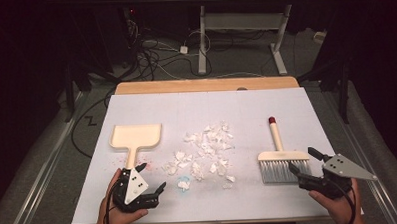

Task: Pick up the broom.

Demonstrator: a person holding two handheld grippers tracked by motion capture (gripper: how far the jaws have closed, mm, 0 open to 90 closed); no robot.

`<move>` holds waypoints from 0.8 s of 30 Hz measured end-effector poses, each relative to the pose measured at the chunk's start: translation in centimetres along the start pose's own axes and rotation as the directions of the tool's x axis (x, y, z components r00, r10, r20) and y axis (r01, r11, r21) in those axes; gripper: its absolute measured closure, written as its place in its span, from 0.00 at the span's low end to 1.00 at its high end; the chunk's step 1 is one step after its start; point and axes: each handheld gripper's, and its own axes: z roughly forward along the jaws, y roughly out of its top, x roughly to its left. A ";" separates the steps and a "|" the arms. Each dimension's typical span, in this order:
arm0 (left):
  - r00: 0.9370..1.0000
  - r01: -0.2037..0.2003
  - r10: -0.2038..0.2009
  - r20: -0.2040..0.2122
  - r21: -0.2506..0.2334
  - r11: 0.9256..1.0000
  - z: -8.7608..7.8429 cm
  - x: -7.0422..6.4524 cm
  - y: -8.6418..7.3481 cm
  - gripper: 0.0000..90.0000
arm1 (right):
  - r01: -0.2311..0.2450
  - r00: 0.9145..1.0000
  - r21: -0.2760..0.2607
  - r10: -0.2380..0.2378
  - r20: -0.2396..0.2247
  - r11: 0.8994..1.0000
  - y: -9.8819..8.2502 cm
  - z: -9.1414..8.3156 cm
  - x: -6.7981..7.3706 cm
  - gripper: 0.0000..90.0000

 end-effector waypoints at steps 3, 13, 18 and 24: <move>1.000 -0.011 0.011 -0.002 0.010 1.000 0.1 -0.2 0.0 0.19 | 0.008 1.000 0.013 -0.007 -0.001 1.000 -0.1 0.6 0.0 0.25; 1.000 -0.025 0.025 0.013 0.018 1.000 0.2 -0.5 -0.2 0.19 | -0.009 0.999 0.033 0.007 0.046 0.999 0.2 0.8 -0.5 0.25; 0.999 -0.044 0.044 0.015 0.024 0.999 0.2 -0.7 -0.1 0.19 | 0.000 0.996 0.060 -0.005 0.085 0.998 0.7 2.4 -1.1 0.26; 0.999 -0.042 0.041 0.025 0.037 0.998 0.8 -0.6 0.0 0.19 | -0.031 0.992 0.150 0.013 0.122 0.988 1.6 5.9 -2.5 0.26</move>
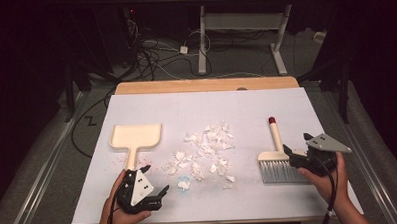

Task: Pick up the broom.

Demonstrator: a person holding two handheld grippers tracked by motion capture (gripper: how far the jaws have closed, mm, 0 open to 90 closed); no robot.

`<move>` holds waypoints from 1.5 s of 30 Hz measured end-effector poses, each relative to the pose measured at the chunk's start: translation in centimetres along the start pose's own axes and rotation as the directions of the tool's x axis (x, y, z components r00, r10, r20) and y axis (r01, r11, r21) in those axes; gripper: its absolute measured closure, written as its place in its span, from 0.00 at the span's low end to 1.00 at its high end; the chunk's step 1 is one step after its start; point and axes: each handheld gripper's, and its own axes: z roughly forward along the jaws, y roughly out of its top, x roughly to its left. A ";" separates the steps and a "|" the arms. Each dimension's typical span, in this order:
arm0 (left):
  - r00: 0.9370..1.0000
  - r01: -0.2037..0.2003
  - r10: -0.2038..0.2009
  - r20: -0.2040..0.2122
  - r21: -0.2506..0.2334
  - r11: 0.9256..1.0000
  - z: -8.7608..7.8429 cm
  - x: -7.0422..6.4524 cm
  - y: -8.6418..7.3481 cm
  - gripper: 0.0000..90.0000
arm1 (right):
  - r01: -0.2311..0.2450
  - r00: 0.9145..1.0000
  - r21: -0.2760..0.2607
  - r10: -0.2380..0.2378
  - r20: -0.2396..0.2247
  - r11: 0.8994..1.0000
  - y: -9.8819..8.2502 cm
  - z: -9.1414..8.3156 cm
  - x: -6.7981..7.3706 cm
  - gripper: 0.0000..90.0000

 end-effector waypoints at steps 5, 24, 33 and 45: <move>1.000 0.003 -0.003 -0.010 0.001 1.000 -0.2 -0.1 -0.2 0.19 | -0.058 0.998 0.102 0.054 0.036 0.993 1.4 3.5 -0.7 0.26; 1.000 -0.028 0.028 0.003 0.054 0.998 0.8 -1.1 0.0 0.20 | -0.114 0.987 0.406 0.150 -0.057 0.907 1.4 9.1 0.0 0.69; 0.999 -0.034 0.034 0.013 0.057 0.998 0.8 -1.1 0.0 0.20 | -0.045 0.991 0.393 0.091 -0.098 0.919 1.4 9.0 0.3 0.79; 1.000 -0.021 0.021 0.010 0.036 0.999 0.2 -0.9 -0.1 0.20 | -0.077 0.987 0.276 0.112 -0.114 0.958 2.7 6.3 -0.9 0.79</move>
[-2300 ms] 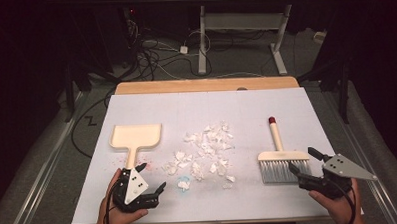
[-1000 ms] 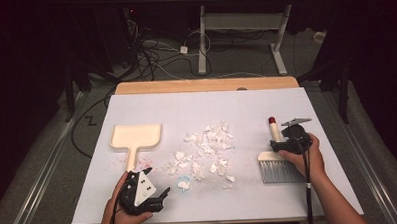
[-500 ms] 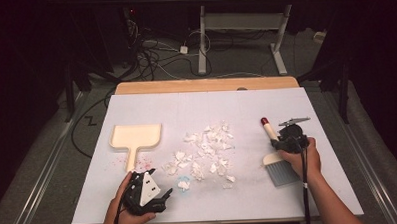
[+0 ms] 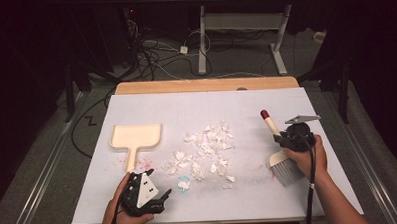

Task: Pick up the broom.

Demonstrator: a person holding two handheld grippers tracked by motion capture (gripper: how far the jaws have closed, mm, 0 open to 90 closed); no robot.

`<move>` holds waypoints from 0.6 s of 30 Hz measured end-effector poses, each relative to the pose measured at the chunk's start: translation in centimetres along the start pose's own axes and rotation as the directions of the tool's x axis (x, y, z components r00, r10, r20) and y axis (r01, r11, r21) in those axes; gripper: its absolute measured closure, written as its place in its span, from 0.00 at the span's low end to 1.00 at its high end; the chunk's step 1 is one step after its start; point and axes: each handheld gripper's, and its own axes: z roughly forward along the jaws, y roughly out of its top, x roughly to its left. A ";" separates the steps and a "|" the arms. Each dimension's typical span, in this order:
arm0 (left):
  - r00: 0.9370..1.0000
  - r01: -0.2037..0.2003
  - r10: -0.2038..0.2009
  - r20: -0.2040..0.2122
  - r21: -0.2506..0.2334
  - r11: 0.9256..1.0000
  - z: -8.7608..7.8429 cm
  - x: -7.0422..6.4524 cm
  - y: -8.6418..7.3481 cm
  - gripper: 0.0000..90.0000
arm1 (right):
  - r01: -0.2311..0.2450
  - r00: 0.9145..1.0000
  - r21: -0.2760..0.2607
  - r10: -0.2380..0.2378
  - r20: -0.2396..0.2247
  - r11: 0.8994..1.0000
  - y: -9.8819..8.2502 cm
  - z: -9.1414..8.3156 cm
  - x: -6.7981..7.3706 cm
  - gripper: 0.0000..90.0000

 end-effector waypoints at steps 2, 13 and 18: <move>1.000 0.003 -0.003 0.002 -0.001 1.000 -0.1 0.0 0.0 0.20 | -0.008 1.000 -0.037 0.008 0.001 0.999 0.2 -1.2 -0.2 0.79; 1.000 -0.006 0.006 0.018 -0.004 1.000 -0.1 -0.3 0.5 0.20 | -0.011 0.999 -0.290 0.020 0.030 0.957 1.0 -7.9 0.0 0.79; 1.000 0.008 -0.008 0.026 -0.003 1.000 0.1 -0.2 0.6 0.20 | 0.014 0.999 -0.374 -0.002 0.032 0.927 1.5 -10.0 1.1 0.80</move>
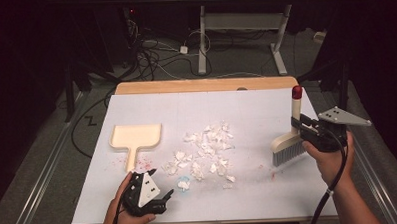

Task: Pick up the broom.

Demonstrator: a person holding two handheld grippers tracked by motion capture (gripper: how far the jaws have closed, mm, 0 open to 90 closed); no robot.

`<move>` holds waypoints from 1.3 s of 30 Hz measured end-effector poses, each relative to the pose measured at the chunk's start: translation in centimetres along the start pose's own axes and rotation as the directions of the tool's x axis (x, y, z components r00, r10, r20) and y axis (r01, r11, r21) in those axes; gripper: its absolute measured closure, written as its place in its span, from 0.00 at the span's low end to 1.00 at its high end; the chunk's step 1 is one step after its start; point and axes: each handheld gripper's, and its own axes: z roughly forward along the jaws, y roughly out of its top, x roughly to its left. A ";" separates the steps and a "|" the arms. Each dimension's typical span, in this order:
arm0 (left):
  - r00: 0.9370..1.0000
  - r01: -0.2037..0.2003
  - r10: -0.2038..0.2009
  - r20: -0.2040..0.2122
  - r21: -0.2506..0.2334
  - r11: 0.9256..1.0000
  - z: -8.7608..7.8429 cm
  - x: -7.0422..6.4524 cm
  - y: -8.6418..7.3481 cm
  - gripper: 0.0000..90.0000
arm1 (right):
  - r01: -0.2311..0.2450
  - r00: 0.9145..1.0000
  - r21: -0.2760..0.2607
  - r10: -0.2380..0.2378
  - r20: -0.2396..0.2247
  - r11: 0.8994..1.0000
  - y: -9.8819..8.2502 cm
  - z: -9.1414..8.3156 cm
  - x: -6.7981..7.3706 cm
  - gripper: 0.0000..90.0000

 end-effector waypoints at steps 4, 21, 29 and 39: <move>0.999 0.037 -0.036 0.027 -0.049 0.998 -0.3 0.0 1.2 0.20 | 0.036 0.999 -0.040 -0.037 -0.022 0.999 0.8 -0.8 1.8 0.80; 0.962 0.038 0.031 0.273 -0.244 0.969 4.5 -8.1 14.5 0.21 | 0.163 0.954 -0.096 -0.182 -0.239 0.982 1.4 -1.3 11.1 0.79; 0.955 0.119 -0.046 0.294 -0.238 0.964 6.1 -7.7 14.2 0.40 | 0.198 0.931 -0.086 -0.215 -0.296 0.976 0.5 -1.3 13.6 0.79; 0.938 0.128 -0.046 0.344 -0.218 0.967 5.2 -6.6 13.3 0.68 | 0.176 0.925 -0.100 -0.200 -0.324 0.979 -0.1 -1.9 14.0 0.79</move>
